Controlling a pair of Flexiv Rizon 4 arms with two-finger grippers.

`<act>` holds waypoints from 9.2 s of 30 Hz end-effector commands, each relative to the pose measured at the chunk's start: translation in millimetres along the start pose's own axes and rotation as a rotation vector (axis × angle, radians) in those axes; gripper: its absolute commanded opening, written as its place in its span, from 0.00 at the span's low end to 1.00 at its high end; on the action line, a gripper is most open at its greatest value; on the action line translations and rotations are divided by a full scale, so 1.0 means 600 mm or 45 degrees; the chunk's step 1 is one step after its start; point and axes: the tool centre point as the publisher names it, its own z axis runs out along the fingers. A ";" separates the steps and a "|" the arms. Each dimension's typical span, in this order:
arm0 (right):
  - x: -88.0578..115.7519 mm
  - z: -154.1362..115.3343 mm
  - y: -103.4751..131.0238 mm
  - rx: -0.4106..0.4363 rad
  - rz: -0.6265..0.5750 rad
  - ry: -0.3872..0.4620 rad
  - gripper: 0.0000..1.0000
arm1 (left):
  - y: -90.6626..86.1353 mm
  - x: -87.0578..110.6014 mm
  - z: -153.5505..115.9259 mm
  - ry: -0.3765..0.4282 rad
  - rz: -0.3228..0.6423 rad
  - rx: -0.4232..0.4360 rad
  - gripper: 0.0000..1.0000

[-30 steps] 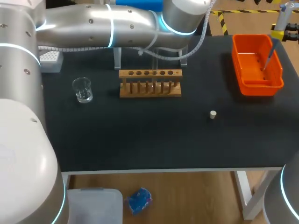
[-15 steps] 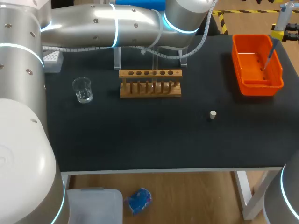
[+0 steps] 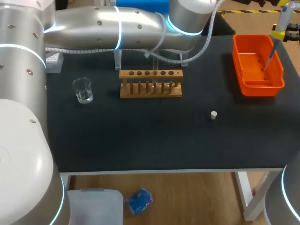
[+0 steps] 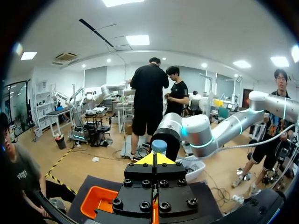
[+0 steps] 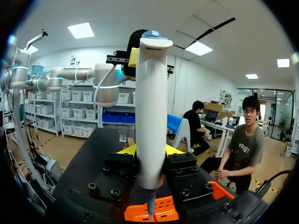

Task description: Invert the test tube, pick up the pipette, mount the tip to pipette, aspirate from beaker and dispense into the tube, eject the tip, return the pipette, and cap with the stopper.

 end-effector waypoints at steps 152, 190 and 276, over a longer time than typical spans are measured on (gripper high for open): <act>0.001 0.000 0.002 0.003 0.000 0.000 0.00 | 0.094 0.155 -0.192 -0.237 -0.110 -0.070 1.00; 0.184 -0.072 0.044 -0.149 0.015 0.104 0.00 | 0.099 0.158 -0.195 -0.240 -0.117 -0.072 1.00; 0.361 0.196 -0.005 -0.171 0.076 0.415 0.00 | 0.291 0.265 -0.289 -0.238 -0.023 0.130 1.00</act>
